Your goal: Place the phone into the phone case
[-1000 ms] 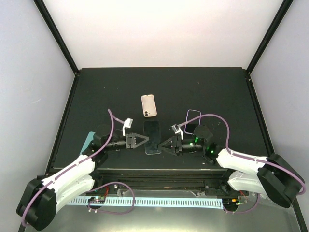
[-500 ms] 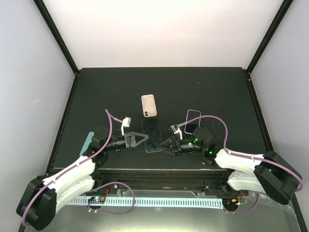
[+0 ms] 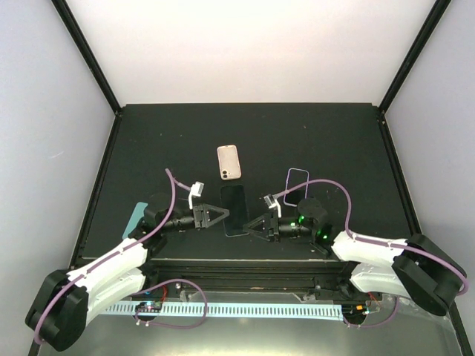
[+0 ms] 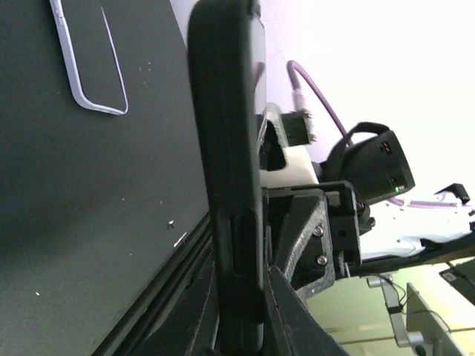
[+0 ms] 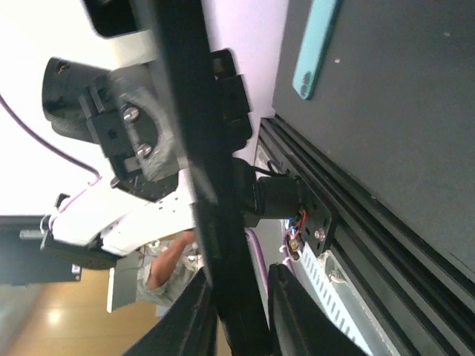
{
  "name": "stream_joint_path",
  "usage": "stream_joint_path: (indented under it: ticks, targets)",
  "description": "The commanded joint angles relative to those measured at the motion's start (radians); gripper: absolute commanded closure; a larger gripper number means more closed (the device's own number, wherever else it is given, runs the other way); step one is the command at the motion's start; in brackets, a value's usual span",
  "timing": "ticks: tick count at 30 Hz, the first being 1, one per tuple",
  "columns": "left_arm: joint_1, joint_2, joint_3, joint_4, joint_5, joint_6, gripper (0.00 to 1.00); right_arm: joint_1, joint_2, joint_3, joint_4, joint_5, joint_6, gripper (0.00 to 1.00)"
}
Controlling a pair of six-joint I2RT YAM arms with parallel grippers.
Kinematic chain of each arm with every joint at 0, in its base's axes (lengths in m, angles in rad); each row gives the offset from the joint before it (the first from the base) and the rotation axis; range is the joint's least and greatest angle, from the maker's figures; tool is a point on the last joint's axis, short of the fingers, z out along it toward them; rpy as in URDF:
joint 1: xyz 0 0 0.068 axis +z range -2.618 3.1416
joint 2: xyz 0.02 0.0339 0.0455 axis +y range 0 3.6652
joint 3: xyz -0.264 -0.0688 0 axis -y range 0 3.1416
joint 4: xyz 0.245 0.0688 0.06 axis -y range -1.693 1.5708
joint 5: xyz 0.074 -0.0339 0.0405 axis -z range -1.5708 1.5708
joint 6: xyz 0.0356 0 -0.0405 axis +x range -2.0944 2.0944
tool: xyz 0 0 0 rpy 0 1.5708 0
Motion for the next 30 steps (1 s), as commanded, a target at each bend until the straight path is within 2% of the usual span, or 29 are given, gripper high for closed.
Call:
stream_joint_path:
  ticks: [1,5,9,14,17,20,23,30]
  targets:
    - [0.008,-0.024,0.009,0.02,0.012,0.106,0.99,-0.002,-0.037,0.04,-0.06,0.015,-0.055,0.71]
    - [0.008,-0.049,0.006,-0.016,0.051,0.12,0.99,-0.003,-0.096,0.127,-0.338,0.072,-0.279,0.49]
    - [0.008,-0.068,0.003,0.005,0.121,0.097,0.98,-0.003,-0.153,0.233,-0.579,0.144,-0.466,0.34]
    - [0.008,-0.112,0.004,-0.005,0.187,0.108,0.98,-0.005,-0.151,0.355,-0.827,0.277,-0.606,0.24]
    - [0.006,-0.114,0.01,-0.02,0.229,0.124,0.98,-0.009,-0.139,0.372,-0.799,0.228,-0.608,0.2]
    - [0.006,-0.104,0.011,-0.005,0.273,0.125,0.98,-0.01,-0.124,0.379,-0.72,0.144,-0.587,0.2]
    - [0.004,-0.083,0.011,0.004,0.29,0.13,0.98,-0.011,-0.112,0.38,-0.645,0.088,-0.563,0.24]
    - [0.005,-0.054,0.01,0.011,0.305,0.141,0.98,-0.02,-0.096,0.376,-0.599,0.13,-0.577,0.43]
